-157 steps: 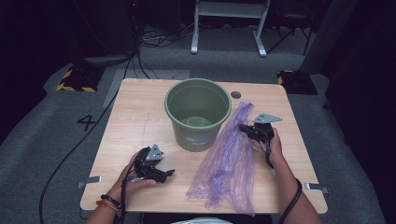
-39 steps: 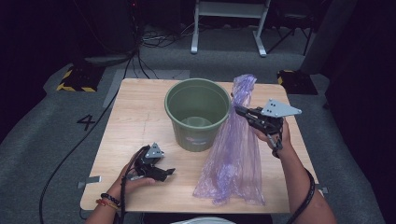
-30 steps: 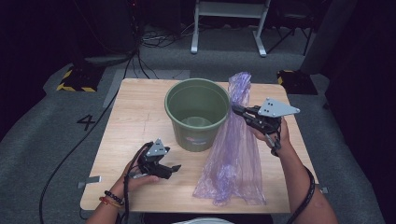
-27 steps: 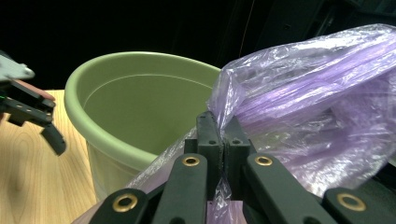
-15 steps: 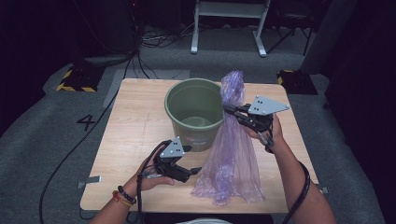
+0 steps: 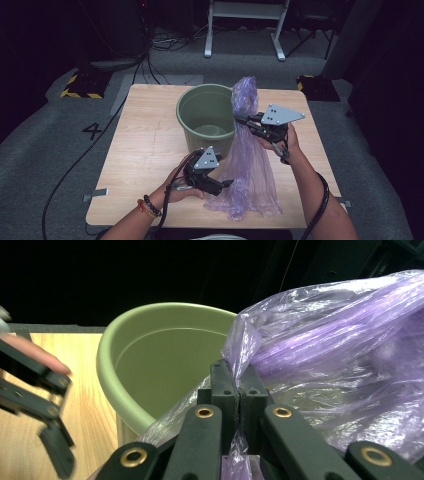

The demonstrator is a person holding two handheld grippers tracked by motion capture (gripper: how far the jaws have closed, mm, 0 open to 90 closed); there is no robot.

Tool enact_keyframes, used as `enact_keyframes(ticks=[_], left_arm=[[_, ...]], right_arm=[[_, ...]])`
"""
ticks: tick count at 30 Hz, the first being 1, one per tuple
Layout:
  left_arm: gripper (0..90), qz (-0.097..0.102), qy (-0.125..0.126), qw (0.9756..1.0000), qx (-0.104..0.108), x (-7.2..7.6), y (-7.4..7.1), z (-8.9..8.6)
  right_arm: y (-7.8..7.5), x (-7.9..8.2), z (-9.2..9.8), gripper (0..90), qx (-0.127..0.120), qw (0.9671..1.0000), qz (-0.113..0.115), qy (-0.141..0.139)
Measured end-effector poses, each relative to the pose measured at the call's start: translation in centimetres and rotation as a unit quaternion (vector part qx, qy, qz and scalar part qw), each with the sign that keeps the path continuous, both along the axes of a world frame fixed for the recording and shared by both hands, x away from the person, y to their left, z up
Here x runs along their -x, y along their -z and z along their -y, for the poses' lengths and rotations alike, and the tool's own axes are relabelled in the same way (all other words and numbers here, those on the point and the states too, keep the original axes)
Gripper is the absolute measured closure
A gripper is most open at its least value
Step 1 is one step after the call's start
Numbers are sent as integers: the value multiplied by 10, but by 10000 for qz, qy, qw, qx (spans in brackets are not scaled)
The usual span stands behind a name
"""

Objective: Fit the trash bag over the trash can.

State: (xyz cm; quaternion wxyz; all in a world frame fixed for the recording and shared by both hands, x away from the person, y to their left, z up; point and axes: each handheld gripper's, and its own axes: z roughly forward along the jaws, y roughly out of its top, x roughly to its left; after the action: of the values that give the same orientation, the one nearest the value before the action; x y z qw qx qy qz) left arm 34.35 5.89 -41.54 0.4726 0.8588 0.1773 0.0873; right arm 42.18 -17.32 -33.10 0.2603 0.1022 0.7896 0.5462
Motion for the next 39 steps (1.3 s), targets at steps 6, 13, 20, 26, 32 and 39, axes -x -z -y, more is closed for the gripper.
enact_keyframes(ticks=[6,13,20,26,32,39], left_arm=[[219,65,19,9999,-116,-10,11,9],[666,318,48,9985,-443,-14,20,17],[885,647,81,9969,-446,-6,15,3],[899,925,79,9951,-352,10,5,-14],[899,1149,-43,9933,-103,20,-10,-36],[899,1242,-180,9921,31,22,-20,-53]], right_arm=[[0,2,-2,888,-51,10000,-10,-78],[0,5,-3,888,-103,9998,-10,-162],[-3,7,1,887,-149,9996,-23,-237],[-11,14,-2,888,-171,9987,54,-479],[-20,5,-15,875,-40,9977,-117,-670],[-23,-17,-32,867,181,9965,-446,-689]])
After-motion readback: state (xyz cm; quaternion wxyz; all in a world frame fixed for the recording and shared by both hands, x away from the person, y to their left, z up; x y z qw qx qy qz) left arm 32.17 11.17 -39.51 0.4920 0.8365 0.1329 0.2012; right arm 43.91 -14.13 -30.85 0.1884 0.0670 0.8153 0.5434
